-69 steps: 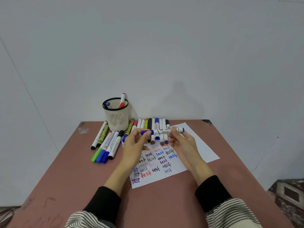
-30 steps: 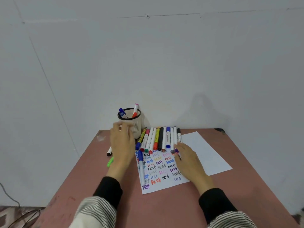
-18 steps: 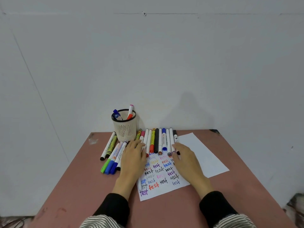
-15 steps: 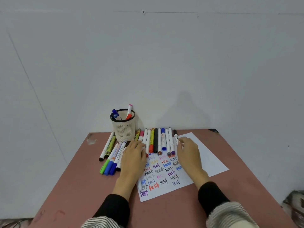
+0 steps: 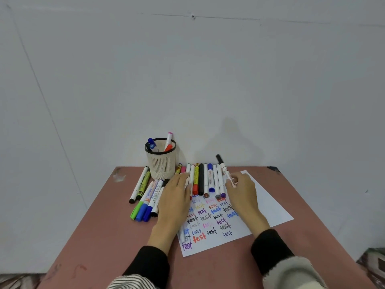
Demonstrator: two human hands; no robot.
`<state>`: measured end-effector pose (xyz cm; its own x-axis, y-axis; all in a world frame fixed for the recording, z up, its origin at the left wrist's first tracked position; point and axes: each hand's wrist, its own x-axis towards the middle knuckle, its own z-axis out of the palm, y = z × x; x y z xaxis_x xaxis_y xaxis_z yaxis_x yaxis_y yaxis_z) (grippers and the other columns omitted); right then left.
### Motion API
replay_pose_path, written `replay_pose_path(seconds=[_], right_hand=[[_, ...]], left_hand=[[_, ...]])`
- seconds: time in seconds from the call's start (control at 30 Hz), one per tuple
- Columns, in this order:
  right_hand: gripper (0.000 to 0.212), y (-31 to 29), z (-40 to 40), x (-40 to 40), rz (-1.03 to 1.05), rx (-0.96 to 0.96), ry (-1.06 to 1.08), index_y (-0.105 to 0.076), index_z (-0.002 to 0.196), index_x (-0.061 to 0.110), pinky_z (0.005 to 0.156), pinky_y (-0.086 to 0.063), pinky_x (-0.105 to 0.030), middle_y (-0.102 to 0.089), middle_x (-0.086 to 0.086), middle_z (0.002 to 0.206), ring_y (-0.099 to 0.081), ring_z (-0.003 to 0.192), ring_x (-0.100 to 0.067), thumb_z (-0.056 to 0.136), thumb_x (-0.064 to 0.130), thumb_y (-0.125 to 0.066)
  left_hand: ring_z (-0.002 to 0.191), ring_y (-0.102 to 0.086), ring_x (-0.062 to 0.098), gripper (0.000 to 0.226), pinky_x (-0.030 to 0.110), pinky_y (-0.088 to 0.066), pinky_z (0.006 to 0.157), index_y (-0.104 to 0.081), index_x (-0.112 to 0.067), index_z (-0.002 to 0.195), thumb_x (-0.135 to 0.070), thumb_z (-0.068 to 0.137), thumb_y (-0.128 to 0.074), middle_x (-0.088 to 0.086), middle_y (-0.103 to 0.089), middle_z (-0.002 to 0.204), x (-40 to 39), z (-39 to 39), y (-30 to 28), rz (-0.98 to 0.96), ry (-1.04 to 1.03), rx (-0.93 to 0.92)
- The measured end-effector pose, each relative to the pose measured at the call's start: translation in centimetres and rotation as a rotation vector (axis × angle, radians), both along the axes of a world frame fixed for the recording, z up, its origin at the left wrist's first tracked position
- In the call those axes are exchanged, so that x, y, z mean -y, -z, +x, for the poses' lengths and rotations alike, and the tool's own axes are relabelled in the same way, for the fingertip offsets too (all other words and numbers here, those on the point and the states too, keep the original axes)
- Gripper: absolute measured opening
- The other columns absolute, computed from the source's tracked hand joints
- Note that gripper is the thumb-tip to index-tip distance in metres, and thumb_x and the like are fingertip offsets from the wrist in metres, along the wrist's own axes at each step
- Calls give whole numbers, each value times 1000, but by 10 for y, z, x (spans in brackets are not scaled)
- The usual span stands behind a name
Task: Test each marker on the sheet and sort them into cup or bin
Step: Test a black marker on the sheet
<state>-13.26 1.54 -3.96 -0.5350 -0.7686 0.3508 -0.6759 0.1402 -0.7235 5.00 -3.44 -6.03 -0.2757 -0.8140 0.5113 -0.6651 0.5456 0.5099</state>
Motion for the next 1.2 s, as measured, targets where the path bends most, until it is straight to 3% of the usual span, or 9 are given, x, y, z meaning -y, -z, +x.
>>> replay_pose_path(seconds=[0.13, 0.3, 0.47, 0.57, 0.63, 0.7, 0.8, 1.0, 1.2], right_hand=[[22, 12, -10, -26, 41, -184, -293, -65, 118, 18, 74, -42, -15, -52, 7, 103, -53, 89, -9, 98, 16, -55], [27, 16, -18, -32, 40, -342, -353, -63, 123, 22, 87, -41, -24, -51, 11, 108, -51, 96, -17, 99, 16, -51], [27, 18, -14, -33, -1, -334, -379, -64, 122, 19, 89, -37, -18, -47, 13, 110, -48, 102, -16, 100, 14, -50], [27, 9, -9, -37, -153, -141, -234, -60, 122, 19, 91, -39, -20, -47, 12, 113, -45, 105, -8, 96, 19, -59], [35, 0, -8, -39, -228, 214, -64, -53, 124, 21, 82, -40, -17, -52, 9, 108, -50, 99, -8, 92, 30, -64], [37, -8, -8, -39, -174, 594, -45, -53, 117, 16, 66, -41, -17, -58, 3, 91, -56, 79, -9, 91, 39, -63], [33, -9, -6, -40, -84, 1019, -218, -61, 85, 9, 44, -32, -20, -50, -2, 59, -43, 48, -11, 91, 42, -62], [40, -9, -2, -44, -133, 1084, -285, -41, 62, 20, 38, -17, -21, -28, 3, 51, -20, 43, -10, 88, 32, -69], [49, -11, 1, -44, -128, 978, -303, -28, 56, 21, 40, -16, -21, -22, 0, 54, -17, 43, -10, 94, 4, -54]], left_hand=[[143, -27, 13, 55, 25, -19, 113, -29, -29, 152, -29, 101, -49, -5, -29, 157, -1, 0, -2, -68, 76, 65], [127, -50, 17, 36, 36, -33, 107, -63, -27, 124, -38, 95, -45, -6, -61, 130, -6, -2, -3, -212, 161, 188], [111, -52, 12, 33, 26, -31, 95, -61, -28, 124, -39, 98, -43, -10, -60, 117, -6, 1, -2, -158, 200, 221], [104, -52, 12, 29, 24, -32, 93, -60, -27, 125, -32, 100, -46, -10, -56, 116, -9, -3, -3, -113, 198, 177], [100, -53, 13, 28, 27, -37, 92, -61, -24, 123, -31, 100, -46, -8, -57, 115, -10, -4, -6, -92, 172, 115], [101, -54, 13, 28, 29, -41, 91, -61, -21, 122, -30, 100, -47, -6, -58, 114, -11, -5, -8, -77, 188, 92], [108, -47, 9, 31, 23, -39, 94, -54, -21, 128, -31, 101, -43, -7, -54, 120, -19, -9, -9, -3, 273, 126], [94, -40, 5, 29, 22, -37, 84, -45, -21, 124, -38, 103, -33, -11, -42, 106, -33, -14, -14, 62, 366, 190], [54, -37, 9, 42, 24, -33, 55, -43, -26, 72, -60, 96, -38, -5, -44, 62, -31, -10, -9, 207, 449, 157]])
